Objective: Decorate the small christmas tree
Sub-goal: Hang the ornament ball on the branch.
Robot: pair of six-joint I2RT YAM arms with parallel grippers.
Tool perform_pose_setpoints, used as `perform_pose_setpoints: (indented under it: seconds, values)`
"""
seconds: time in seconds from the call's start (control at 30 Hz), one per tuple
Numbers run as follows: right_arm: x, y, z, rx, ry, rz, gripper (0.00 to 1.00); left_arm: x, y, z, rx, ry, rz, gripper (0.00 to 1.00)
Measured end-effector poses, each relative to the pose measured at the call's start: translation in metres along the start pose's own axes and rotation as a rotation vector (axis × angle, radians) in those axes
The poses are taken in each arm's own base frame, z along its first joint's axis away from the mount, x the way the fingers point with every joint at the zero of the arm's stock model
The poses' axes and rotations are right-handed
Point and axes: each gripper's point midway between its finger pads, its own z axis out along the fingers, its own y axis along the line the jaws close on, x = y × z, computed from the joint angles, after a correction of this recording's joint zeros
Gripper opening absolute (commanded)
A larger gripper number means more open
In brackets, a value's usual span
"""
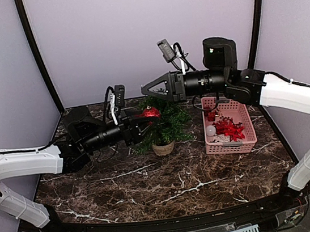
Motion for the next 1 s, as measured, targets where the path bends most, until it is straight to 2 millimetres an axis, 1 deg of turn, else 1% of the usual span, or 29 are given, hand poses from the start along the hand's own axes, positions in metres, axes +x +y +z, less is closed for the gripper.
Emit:
perform_pose_setpoints:
  seconds: [0.1, 0.23, 0.37, 0.47, 0.63, 0.73, 0.83, 0.9, 1.0]
  values:
    - [0.001, -0.001, 0.0, 0.002, 0.001, 0.001, 0.0, 0.0, 0.0, 0.0, 0.001, -0.001, 0.001, 0.5]
    - [0.006, -0.006, 0.001, 0.023, 0.005, 0.009, 0.0, 0.0, 0.0, 0.0, 0.0, -0.001, -0.001, 0.48]
    - [0.014, -0.019, 0.0, 0.082, 0.007, 0.023, 0.0, 0.001, 0.002, 0.0, -0.009, -0.001, -0.001, 0.47]
    - [0.023, -0.032, -0.005, 0.148, 0.001, 0.037, 0.0, 0.006, 0.007, -0.001, -0.033, 0.014, -0.009, 0.44]
    - [0.041, -0.047, -0.015, 0.22, -0.013, 0.08, 0.0, 0.029, 0.02, -0.007, -0.103, 0.09, -0.047, 0.42]
    - [0.058, -0.058, -0.018, 0.264, -0.009, 0.118, 0.0, 0.051, 0.028, -0.011, -0.155, 0.16, -0.082, 0.42]
    - [0.078, -0.069, -0.018, 0.31, -0.001, 0.166, 0.0, 0.073, 0.03, -0.015, -0.189, 0.231, -0.118, 0.41]
    - [0.092, -0.077, -0.018, 0.345, 0.006, 0.203, 0.0, 0.084, 0.032, -0.016, -0.209, 0.264, -0.142, 0.4]
    - [0.107, -0.086, -0.02, 0.399, 0.007, 0.247, 0.0, 0.1, 0.037, -0.018, -0.238, 0.312, -0.183, 0.41]
